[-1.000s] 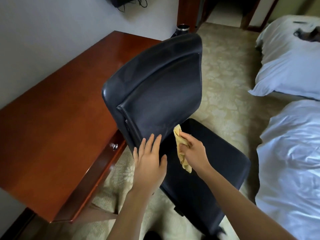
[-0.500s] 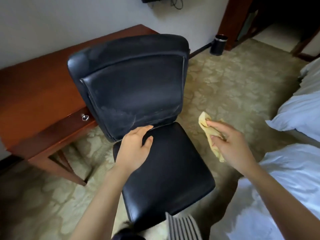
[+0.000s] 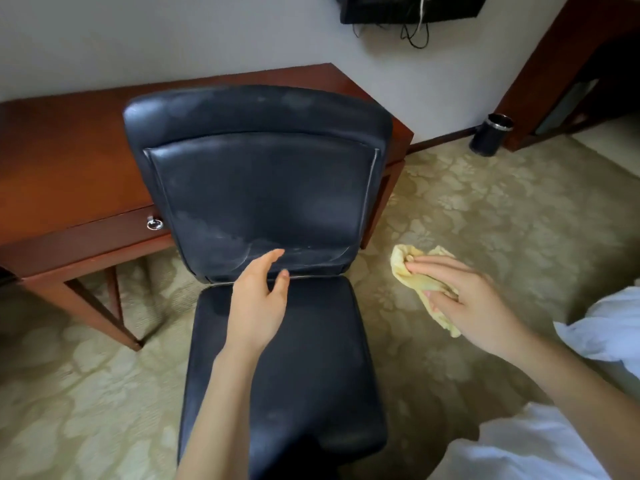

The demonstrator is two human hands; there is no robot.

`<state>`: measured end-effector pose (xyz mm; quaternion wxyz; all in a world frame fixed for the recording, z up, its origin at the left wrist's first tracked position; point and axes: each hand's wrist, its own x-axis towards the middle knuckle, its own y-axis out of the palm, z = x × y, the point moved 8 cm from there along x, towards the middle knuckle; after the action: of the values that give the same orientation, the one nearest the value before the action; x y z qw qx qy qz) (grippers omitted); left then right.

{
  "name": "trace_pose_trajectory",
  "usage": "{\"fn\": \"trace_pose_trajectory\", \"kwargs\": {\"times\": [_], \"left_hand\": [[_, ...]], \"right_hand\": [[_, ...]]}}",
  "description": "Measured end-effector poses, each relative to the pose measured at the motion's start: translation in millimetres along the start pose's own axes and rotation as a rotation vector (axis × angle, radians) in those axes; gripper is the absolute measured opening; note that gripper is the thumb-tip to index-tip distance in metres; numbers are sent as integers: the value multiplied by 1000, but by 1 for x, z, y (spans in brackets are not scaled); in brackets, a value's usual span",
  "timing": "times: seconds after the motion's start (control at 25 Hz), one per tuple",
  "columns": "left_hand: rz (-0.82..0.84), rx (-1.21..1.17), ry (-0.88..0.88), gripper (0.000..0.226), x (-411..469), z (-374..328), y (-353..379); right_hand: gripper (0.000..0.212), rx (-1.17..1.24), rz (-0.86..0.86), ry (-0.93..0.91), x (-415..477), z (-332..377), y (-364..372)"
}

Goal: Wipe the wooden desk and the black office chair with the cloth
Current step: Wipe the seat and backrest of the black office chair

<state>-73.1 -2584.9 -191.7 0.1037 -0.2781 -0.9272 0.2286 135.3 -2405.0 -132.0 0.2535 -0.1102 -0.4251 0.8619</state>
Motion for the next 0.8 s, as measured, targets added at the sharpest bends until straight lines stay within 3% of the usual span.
{"fn": "trace_pose_trajectory", "kwargs": {"times": [0.2,0.52,0.8], "left_hand": [[38,56,-57,41,17,-7,48],[-132,124,-205,47,39,-25,122],[-268,250,-353,52,45,-69,189]], "right_hand": [[50,-95,86,-120,72,-24,-22],[48,-50,219,-361,189,-81,5],[47,-211,272,-626,259,-128,-42]]}}
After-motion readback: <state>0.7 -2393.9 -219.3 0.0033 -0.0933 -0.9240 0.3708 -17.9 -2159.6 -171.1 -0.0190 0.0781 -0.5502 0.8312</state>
